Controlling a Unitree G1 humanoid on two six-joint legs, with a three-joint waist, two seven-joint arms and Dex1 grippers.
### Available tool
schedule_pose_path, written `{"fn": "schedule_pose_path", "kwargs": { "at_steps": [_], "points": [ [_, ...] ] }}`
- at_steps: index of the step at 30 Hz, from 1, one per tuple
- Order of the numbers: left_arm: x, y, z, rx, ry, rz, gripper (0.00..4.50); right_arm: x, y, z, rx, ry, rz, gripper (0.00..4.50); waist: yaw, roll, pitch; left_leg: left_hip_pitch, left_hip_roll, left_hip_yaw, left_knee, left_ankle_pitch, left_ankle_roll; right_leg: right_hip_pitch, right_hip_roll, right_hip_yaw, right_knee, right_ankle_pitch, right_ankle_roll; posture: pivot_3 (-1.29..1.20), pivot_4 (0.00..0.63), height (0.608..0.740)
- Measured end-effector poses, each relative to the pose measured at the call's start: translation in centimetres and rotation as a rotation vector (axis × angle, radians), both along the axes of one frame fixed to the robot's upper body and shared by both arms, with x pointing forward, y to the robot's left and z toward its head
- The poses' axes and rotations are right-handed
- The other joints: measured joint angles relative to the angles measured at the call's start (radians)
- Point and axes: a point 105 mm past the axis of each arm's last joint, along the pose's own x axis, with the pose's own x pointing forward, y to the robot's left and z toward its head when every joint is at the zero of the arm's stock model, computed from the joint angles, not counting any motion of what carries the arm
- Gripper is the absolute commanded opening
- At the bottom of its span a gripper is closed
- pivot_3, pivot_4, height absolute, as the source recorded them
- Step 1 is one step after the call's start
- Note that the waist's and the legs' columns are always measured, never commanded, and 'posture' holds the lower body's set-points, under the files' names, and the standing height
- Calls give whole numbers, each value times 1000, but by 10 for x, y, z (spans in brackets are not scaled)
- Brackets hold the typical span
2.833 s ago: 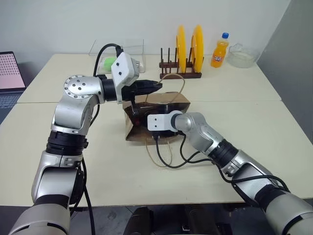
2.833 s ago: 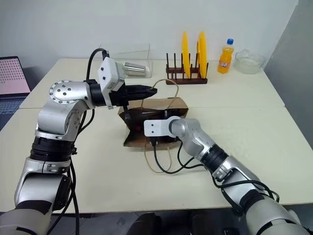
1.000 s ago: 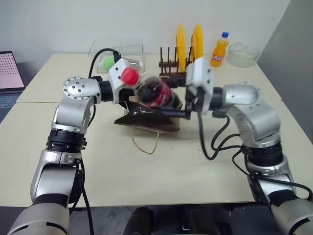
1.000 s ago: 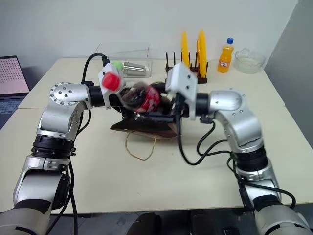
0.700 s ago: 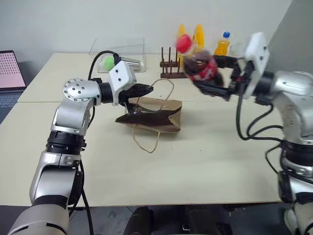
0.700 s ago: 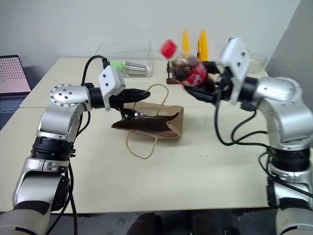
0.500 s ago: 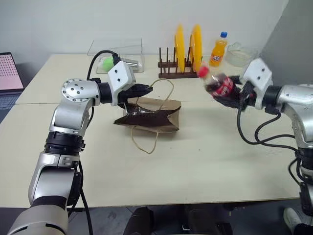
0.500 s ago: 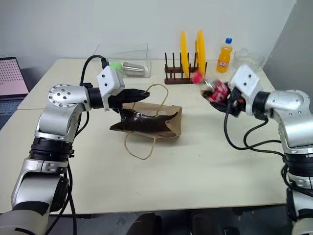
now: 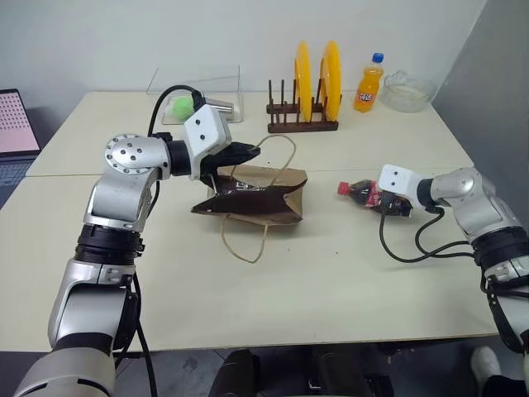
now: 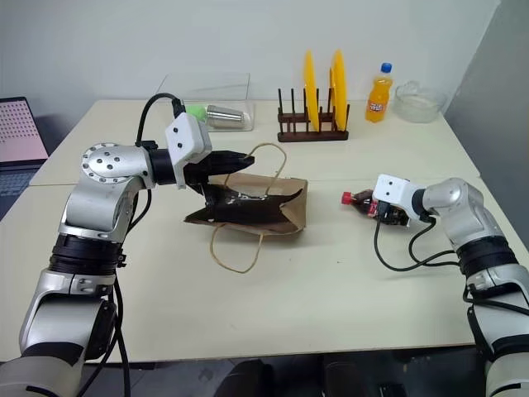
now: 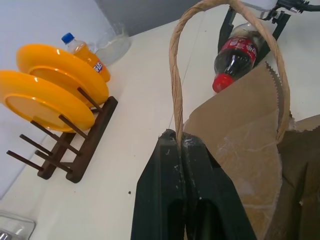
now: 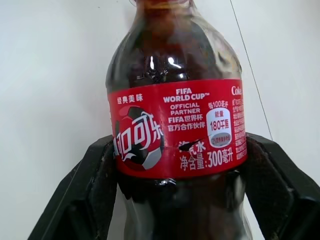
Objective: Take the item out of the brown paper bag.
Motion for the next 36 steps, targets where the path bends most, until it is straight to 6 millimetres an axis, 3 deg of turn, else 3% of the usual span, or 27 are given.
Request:
{"fn": "schedule_pose_path", "kwargs": {
  "at_steps": [2,11,18,21,24,28,30,33,36],
  "points": [
    [0,0,0,-1,-1,2,0,1,-4,-2,-11,19,-1,4475,0,0,0,0,0,0,0,0,0,0,0,0,0,0,0,0,150,740],
    [0,0,0,-3,-3,4,0,-4,-10,-2,-24,53,23,4475,0,0,0,0,0,0,0,0,0,0,0,0,0,0,0,0,150,740],
    [3,-2,-2,-20,8,4,0,-30,-26,62,45,-60,26,4475,6,1,1,0,0,-2,0,0,0,1,0,-2,0,0,0,0,150,740],
    [8,-6,-2,-41,8,11,0,-55,-26,75,186,-63,6,4475,13,1,1,-1,0,-3,0,0,0,1,0,-3,0,0,0,0,150,740],
    [15,-9,-2,-54,10,20,0,-86,-7,79,367,-31,35,4475,18,1,1,0,0,-4,0,0,0,1,0,-3,0,0,0,0,150,740],
    [29,-11,8,-78,-2,50,0,-129,50,70,590,-18,137,4475,20,1,0,0,1,-5,0,0,0,2,0,-3,1,-3,5,0,150,740],
    [35,-13,10,-84,-6,61,0,-140,79,71,710,-63,165,4475,19,1,0,0,0,-4,0,0,0,1,0,-2,1,-3,5,0,150,740],
    [41,-12,8,-85,1,80,609,-146,101,77,767,-149,165,4500,20,0,0,0,0,-5,1,0,0,2,0,-2,0,-3,6,0,150,740],
    [46,-8,4,-87,29,99,1492,-146,116,67,809,-170,122,4500,22,0,0,0,-1,-5,1,0,0,1,0,-3,0,-3,6,0,150,740]
  ]
}}
